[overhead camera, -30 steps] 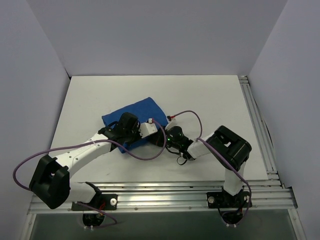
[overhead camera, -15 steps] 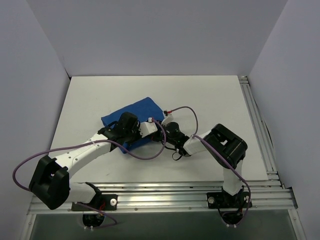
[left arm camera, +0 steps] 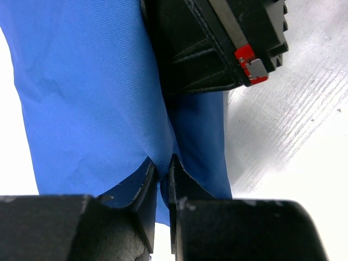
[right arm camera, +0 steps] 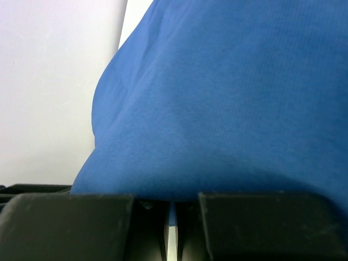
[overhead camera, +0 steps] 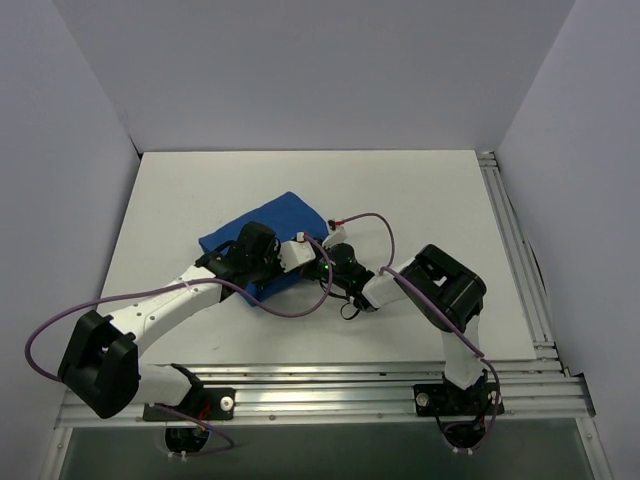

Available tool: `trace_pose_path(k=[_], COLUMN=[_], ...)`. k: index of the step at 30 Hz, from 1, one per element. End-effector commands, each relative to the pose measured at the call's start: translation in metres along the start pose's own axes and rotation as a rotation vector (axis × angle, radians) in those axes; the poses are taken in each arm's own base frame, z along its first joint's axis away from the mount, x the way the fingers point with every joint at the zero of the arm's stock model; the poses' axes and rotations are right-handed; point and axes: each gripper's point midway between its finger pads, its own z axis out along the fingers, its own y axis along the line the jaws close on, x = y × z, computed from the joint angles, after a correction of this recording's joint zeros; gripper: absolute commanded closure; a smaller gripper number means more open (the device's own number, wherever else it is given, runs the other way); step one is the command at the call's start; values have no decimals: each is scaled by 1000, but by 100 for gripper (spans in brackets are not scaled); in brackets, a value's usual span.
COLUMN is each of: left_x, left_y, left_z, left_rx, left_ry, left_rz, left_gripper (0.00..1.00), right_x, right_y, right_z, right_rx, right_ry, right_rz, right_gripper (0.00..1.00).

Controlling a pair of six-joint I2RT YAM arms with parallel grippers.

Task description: Prepare the surgical pack

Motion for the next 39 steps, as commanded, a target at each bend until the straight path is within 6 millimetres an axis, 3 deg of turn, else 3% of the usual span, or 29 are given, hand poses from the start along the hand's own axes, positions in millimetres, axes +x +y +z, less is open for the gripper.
trace_pose_path(k=[1, 9, 11, 13, 17, 22, 24, 27, 30, 34, 37, 39], left_x=[-43, -34, -33, -31, -37, -65, -75, -93, -103, -82, -62, -54], left_y=[7, 1, -4, -8, -10, -2, -2, 2, 17, 48, 56, 47], left_z=[-22, -18, -16, -15, -13, -21, -27, -38, -37, -8, 16, 28], left_rx=[8, 27, 53, 84, 118, 120, 137, 155, 108, -41, -89, -58], left_ry=[-156, -133, -128, -118, -110, -187, -216, -285, -300, -166, -85, -57], left_rz=[29, 47, 55, 60, 49, 18, 4, -36, -80, -138, -143, -125], left_gripper=[90, 90, 76, 49, 29, 29, 35, 43, 44, 48, 49, 49], right_x=[-46, -59, -57, -49, -42, -44, -50, -55, -59, -54, -53, -57], right_y=[-21, -51, -55, -50, -41, -35, -35, -47, -55, -51, -49, -44], right_z=[9, -4, -2, 1, 5, -5, -12, -22, -25, -14, -13, -18], right_rx=[88, 181, 170, 124, 94, 114, 150, 212, 218, 183, 177, 173], right_ry=[-182, -228, -228, -192, -169, -182, -193, -219, -228, -191, -187, -203], right_rz=[40, 161, 197, 216, 249, 243, 213, 195, 204, 211, 214, 215], right_gripper=[100, 100, 100, 100, 100, 100, 100, 100, 100, 100, 100, 100])
